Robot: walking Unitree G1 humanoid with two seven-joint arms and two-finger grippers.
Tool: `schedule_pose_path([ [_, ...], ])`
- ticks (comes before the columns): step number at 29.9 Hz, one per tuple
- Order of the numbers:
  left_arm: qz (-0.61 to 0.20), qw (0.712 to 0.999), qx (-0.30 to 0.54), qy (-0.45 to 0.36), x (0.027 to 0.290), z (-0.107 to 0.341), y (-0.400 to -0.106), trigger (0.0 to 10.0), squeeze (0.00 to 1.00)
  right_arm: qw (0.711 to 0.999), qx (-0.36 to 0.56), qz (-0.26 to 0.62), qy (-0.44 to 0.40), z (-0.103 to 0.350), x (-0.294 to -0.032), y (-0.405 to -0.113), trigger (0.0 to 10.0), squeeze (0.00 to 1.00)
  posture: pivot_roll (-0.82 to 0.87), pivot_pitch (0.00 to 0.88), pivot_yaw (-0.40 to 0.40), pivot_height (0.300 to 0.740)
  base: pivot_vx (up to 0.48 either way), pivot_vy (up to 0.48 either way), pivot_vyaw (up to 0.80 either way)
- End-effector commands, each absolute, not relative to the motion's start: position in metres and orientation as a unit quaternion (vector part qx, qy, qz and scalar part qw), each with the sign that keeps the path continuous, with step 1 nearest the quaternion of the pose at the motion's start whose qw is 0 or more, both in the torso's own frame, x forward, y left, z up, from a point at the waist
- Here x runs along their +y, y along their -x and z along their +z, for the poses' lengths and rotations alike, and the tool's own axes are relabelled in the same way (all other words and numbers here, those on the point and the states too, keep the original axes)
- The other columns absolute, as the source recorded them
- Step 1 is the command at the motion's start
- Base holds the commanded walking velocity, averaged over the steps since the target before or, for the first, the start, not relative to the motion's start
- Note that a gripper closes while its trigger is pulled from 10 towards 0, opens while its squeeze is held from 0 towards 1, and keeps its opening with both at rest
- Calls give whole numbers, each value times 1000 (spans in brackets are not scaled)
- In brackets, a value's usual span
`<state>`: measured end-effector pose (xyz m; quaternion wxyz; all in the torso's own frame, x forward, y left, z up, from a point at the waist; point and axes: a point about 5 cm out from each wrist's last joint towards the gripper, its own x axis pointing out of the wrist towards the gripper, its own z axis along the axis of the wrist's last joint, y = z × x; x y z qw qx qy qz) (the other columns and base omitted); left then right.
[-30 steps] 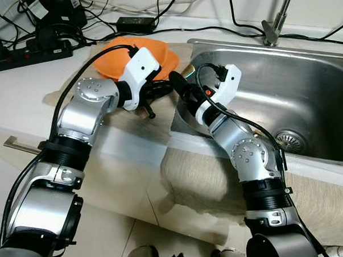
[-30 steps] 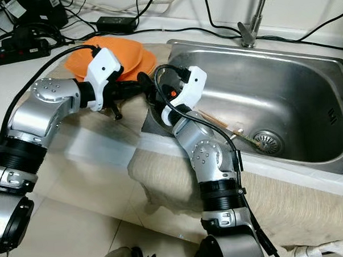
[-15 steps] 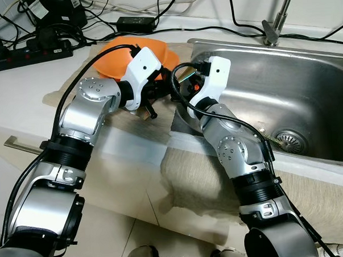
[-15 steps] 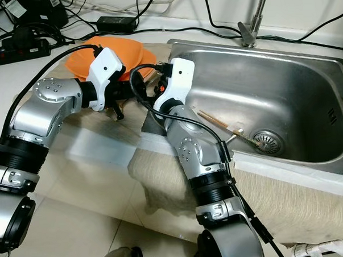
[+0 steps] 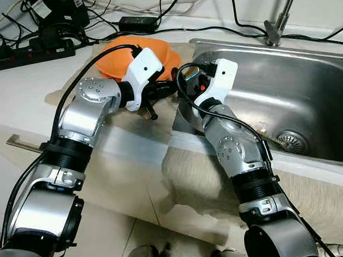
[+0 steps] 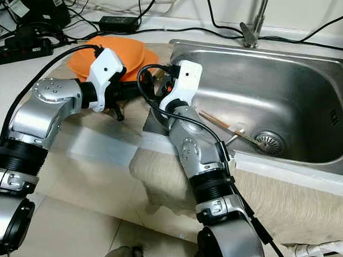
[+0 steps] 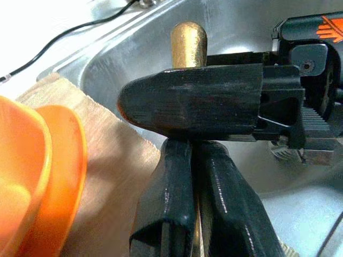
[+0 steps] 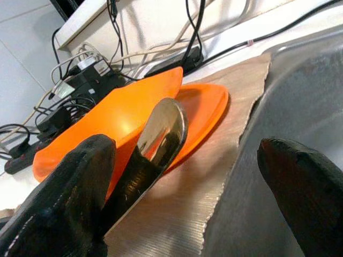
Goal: Kitchen organization
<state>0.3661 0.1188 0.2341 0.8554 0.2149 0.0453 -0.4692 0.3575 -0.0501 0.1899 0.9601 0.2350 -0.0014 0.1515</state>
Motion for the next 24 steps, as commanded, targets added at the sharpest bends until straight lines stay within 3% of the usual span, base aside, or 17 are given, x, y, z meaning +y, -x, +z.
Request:
schedule_pose_path([
  [1,-480,846,19,-231,117,247,-361,0,0,946,9,157,-285,198,-24,-357,10000,0,44,24,71,740,0,0,0],
  [3,-481,846,18,-231,117,248,-360,0,0,944,10,157,-288,198,-23,-357,10000,0,44,24,71,740,0,0,0],
  [4,-484,844,16,-231,116,248,-359,0,0,940,12,159,-301,199,-22,-357,3804,0,46,20,72,740,0,0,0],
  [5,-484,844,16,-231,116,248,-359,0,0,940,12,159,-301,199,-22,-357,3804,0,46,20,72,740,0,0,0],
  [6,-485,843,14,-231,115,249,-359,0,0,933,15,163,-320,199,-21,-357,0,0,47,20,72,740,0,0,0],
  [14,-496,838,3,-229,110,254,-355,0,0,914,40,167,-368,196,-18,-357,0,0,48,25,73,740,0,0,0],
  [24,-496,837,1,-231,110,254,-353,0,0,917,34,164,-362,196,-21,-358,0,0,47,36,76,740,0,0,0],
])
